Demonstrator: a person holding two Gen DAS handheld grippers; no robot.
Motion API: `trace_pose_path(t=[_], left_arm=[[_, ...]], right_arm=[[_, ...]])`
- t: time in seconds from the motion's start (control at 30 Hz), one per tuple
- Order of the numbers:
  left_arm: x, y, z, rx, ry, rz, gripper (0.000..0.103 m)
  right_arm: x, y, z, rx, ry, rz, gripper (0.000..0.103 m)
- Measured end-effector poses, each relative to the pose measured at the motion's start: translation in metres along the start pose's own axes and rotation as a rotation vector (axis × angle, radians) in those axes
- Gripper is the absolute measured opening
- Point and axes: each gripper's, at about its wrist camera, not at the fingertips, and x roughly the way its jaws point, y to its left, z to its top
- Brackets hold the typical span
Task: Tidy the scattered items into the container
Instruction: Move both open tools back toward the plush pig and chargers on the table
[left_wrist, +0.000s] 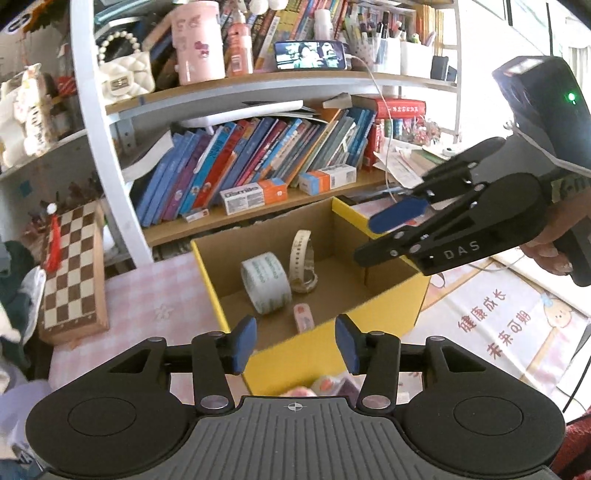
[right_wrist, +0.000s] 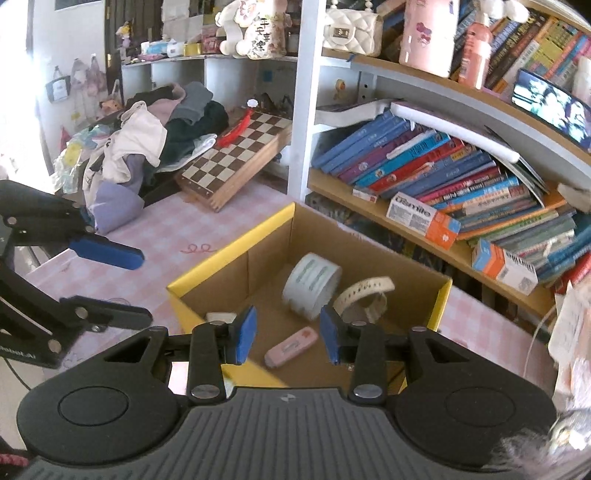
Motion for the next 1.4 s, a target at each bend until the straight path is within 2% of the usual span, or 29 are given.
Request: trace_pose_path(t=[0.17, 0.27, 0.4, 0.53, 0.63, 0.83, 0.93, 1.2, 1.4], left_arm=[[-0.014, 0.001, -0.017, -0.026, -0.001, 0.043, 0.049], [-0.020, 0.003, -0.028, -0.045, 0.003, 0.062, 0.049], [-0.025, 0.003, -0.041, -0.065, 0.013, 0.070, 0.050], [-0.030, 0.002, -0.056, -0.099, 0.020, 0.076, 0.055], [-0.031, -0.001, -0.071, -0.147, 0.034, 0.072, 0.055], [-0.032, -0.010, -0.096, -0.170, 0.075, 0.064, 0.056], [-0.032, -0.012, -0.104, -0.181, 0.084, 0.057, 0.056], [-0.030, -0.020, -0.115, -0.185, 0.100, 0.063, 0.056], [-0.030, -0.027, -0.121, -0.197, 0.104, 0.081, 0.063]], right_arm=[[-0.011, 0.005, -0.023, 0.072, 0.008, -0.035, 0.037], [-0.018, 0.007, -0.037, 0.118, 0.014, -0.057, 0.041], [-0.027, 0.011, -0.056, 0.180, 0.021, -0.086, 0.041], [-0.036, 0.013, -0.076, 0.228, 0.032, -0.120, 0.041], [-0.041, 0.016, -0.091, 0.263, 0.040, -0.146, 0.041], [-0.043, 0.027, -0.119, 0.310, 0.070, -0.190, 0.043], [-0.043, 0.033, -0.132, 0.344, 0.084, -0.227, 0.051], [-0.044, 0.048, -0.159, 0.431, 0.107, -0.262, 0.055], [-0.047, 0.069, -0.171, 0.404, 0.116, -0.271, 0.059]])
